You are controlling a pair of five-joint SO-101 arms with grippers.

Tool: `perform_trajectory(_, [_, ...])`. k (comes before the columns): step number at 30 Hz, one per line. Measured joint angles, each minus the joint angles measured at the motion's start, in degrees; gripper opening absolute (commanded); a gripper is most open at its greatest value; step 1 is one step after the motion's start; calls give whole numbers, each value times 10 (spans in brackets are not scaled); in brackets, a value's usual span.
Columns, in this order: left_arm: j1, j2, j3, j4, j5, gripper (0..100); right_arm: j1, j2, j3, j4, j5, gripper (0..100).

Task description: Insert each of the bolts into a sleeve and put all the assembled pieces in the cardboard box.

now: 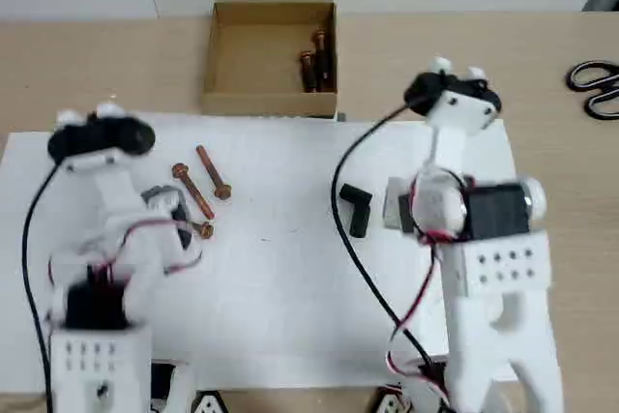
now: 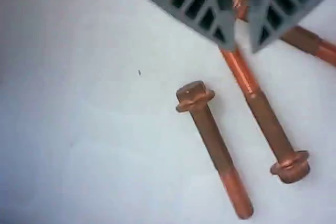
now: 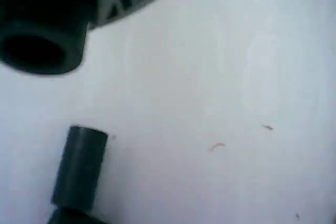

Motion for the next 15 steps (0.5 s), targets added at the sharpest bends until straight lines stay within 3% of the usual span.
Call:
perform_trajectory(5, [0,127,-69,-14,7,6,40,-91,79,0,0,3])
perform_trajectory(15, [0,300,-81,-115,158,6,101,-262,226,-12,0,3])
